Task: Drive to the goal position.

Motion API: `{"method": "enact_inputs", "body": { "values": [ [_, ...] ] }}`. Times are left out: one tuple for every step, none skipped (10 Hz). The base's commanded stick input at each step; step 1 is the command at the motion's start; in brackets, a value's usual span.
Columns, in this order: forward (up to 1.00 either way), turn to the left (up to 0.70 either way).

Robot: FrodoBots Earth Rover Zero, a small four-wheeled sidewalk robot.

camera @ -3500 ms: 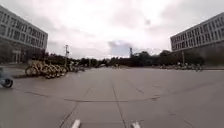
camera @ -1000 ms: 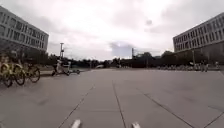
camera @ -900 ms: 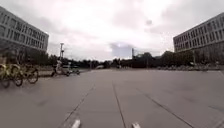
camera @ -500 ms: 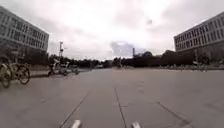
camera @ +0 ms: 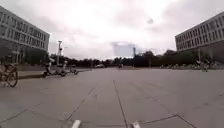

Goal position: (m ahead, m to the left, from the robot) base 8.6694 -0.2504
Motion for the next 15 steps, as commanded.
{"method": "enact_inputs", "body": {
  "values": [
    [1.0,0.0],
    [1.0,0.0],
    [1.0,0.0],
    [1.0,0.0],
    [1.0,0.0],
    [1.0,0.0],
    [1.0,0.0],
    [1.0,0.0],
    [1.0,0.0],
    [1.0,0.0],
    [1.0,0.0],
    [1.0,0.0],
    [1.0,0.0],
    [1.0,-0.12],
    [1.0,-0.21]
  ]
}}
